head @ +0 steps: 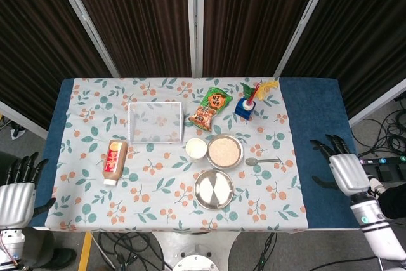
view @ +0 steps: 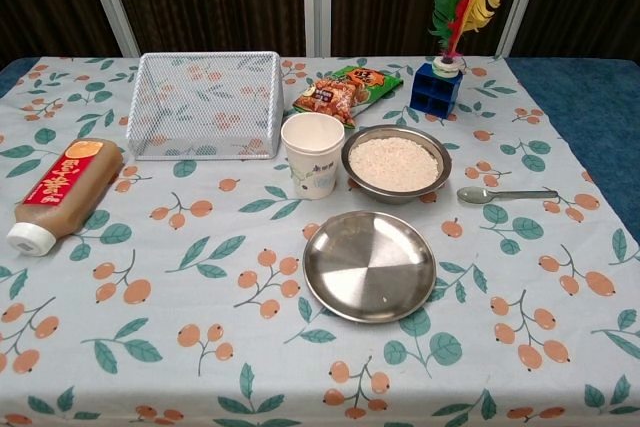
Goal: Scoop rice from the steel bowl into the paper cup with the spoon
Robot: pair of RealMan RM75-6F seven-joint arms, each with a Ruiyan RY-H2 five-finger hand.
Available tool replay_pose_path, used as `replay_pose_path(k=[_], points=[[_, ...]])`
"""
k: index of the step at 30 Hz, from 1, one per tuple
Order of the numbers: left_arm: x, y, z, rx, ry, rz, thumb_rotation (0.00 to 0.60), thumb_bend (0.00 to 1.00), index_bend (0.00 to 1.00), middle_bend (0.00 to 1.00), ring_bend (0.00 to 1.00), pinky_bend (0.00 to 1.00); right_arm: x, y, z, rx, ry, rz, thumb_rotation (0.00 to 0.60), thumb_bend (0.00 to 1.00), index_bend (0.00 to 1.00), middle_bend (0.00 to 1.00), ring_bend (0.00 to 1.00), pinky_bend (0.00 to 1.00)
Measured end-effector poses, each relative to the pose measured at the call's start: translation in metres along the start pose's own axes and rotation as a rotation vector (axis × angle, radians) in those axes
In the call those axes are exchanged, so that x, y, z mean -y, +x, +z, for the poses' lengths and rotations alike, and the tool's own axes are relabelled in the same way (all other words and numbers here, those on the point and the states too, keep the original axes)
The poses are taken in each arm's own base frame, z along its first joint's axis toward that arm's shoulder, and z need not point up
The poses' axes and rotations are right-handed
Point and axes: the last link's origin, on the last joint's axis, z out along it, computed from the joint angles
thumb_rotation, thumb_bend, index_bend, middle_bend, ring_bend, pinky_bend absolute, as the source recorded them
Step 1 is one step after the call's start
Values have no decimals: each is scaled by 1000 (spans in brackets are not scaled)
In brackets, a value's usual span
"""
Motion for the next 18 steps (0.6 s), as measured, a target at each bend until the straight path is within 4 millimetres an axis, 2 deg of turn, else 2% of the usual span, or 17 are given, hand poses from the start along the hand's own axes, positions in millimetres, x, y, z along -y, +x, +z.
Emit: replay_pose_path(k=[8, 15, 18], points=[[1, -1, -1, 11, 9, 0, 600, 136, 211, 145, 74, 69, 25, -47, 65, 127, 46, -83, 600, 127, 345, 364, 99, 64], [3, -3, -1, 20, 18, 1, 600, 136, 211, 145, 73, 70, 38, -78, 89, 160, 67, -165, 600, 186, 453, 398, 124, 64], [3, -4, -1, 21, 16, 1, 600, 137, 211, 145, 74, 70, 41, -89, 96, 175, 70, -193, 600, 205, 470, 417, 137, 64]])
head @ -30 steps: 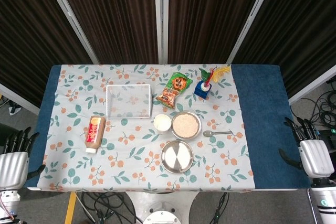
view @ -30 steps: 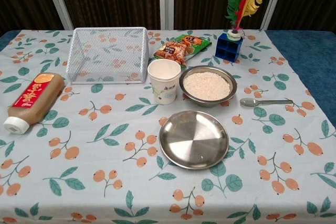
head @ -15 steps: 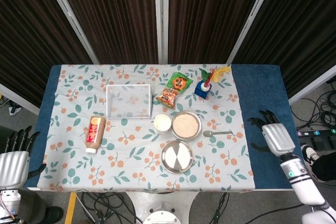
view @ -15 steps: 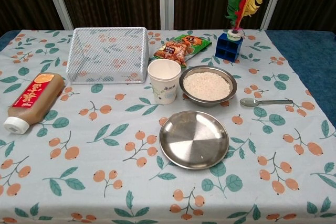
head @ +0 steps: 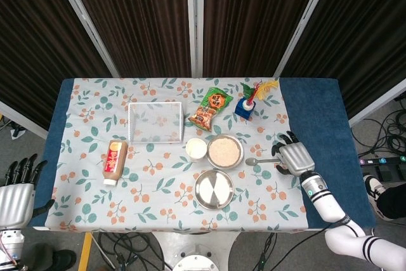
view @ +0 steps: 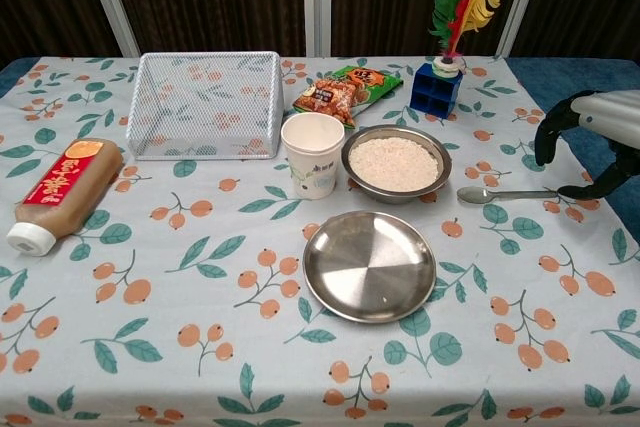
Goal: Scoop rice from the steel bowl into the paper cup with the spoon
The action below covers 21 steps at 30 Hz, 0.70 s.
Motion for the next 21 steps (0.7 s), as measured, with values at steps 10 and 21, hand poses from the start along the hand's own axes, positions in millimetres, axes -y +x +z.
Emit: replay_pose_path(k=[10, 21], points=[[1, -1, 1, 5, 5, 0, 600, 136, 211, 144, 73, 69, 10, -18, 21, 37, 8, -40, 600, 224, 475, 463, 165, 64], [3, -5, 2, 14, 8, -4, 600, 136, 211, 145, 74, 70, 14, -20, 31, 58, 17, -66, 600, 234, 475, 491, 179, 64]])
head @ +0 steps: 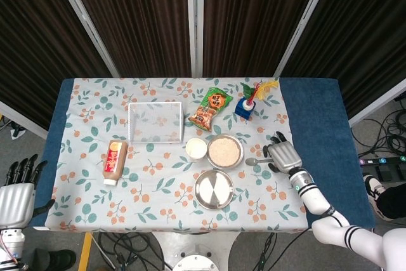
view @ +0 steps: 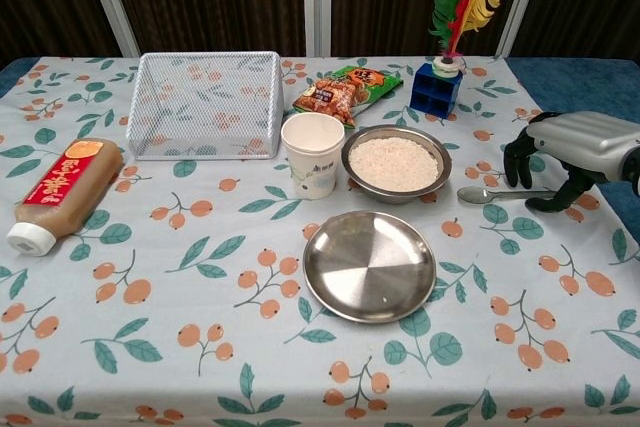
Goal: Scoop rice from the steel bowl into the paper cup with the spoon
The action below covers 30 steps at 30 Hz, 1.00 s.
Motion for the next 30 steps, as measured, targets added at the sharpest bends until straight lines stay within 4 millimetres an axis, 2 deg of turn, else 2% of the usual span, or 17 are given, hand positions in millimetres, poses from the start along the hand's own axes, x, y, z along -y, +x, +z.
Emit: replay_pose_path(k=[22, 30], points=[[1, -2, 1, 2, 5, -9, 600, 136, 211, 144, 73, 70, 3, -2, 3, 32, 2, 3, 600, 292, 475, 526, 201, 52], [1, -2, 1, 1, 4, -10, 600, 136, 211, 145, 73, 70, 2, 0, 1, 38, 7, -9, 600, 327, 511, 544, 207, 50]])
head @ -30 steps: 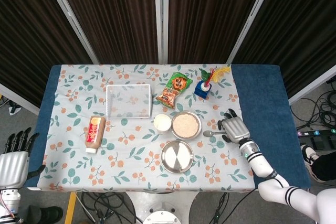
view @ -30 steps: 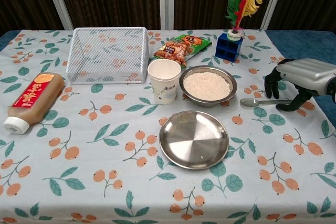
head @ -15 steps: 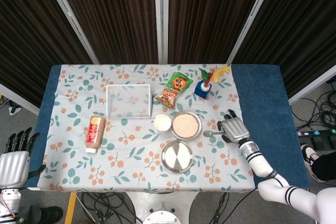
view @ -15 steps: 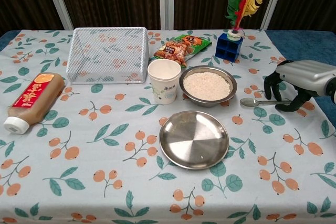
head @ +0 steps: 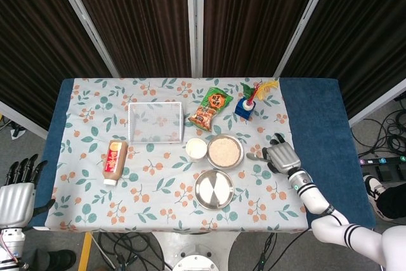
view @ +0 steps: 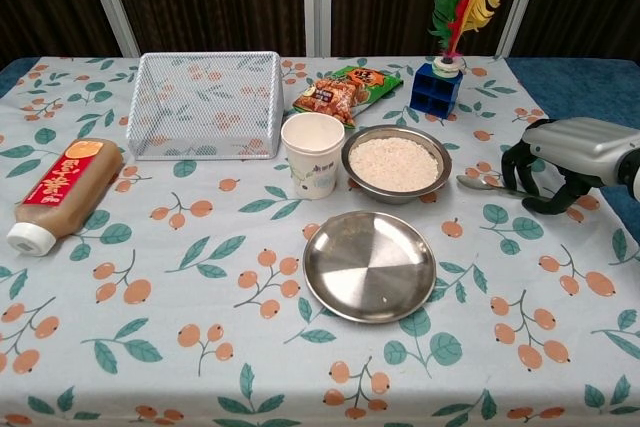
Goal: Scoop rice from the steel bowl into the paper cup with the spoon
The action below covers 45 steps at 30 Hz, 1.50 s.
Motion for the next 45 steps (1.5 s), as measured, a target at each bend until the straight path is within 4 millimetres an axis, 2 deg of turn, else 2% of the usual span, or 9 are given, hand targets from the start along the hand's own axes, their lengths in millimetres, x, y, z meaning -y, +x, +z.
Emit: replay_pose_path(k=[4, 9, 13, 16, 20, 27, 34, 38, 45], points=[[0, 0, 0, -1, 0, 0, 600, 136, 211, 145, 73, 70, -4, 6, -4, -5, 5, -24, 600, 327, 515, 545, 207, 43], [1, 1, -1, -1, 2, -1, 600, 137, 211, 145, 74, 70, -15, 22, -12, -18, 14, -103, 600, 327, 521, 550, 212, 37], [0, 1, -2, -4, 0, 0, 600, 136, 211, 144, 73, 70, -20, 45, -19, -35, 32, -174, 600, 327, 529, 556, 224, 35], [1, 1, -3, -8, -2, 1, 600, 137, 211, 144, 73, 70, -20, 70, -22, -54, 54, -252, 600, 327, 533, 557, 224, 30], [1, 3, -3, -14, -3, 0, 600, 136, 211, 144, 74, 69, -6, 100, -14, -68, 104, -386, 600, 327, 545, 564, 224, 24], [2, 5, -2, -22, -4, 2, 600, 137, 211, 145, 74, 70, 32, 131, 11, -53, 191, -598, 600, 327, 554, 569, 224, 17], [6, 3, -4, -20, 8, 0, 600, 137, 211, 144, 73, 70, 67, 134, 34, -18, 231, -721, 600, 327, 555, 569, 224, 6], [6, 3, -4, -22, 6, -2, 600, 137, 211, 144, 73, 70, 85, 127, 45, 5, 250, -788, 600, 327, 558, 571, 224, 2], [6, 3, -2, -26, -1, -3, 600, 137, 211, 144, 73, 70, 106, 111, 55, 40, 269, -898, 600, 331, 568, 576, 224, 0]])
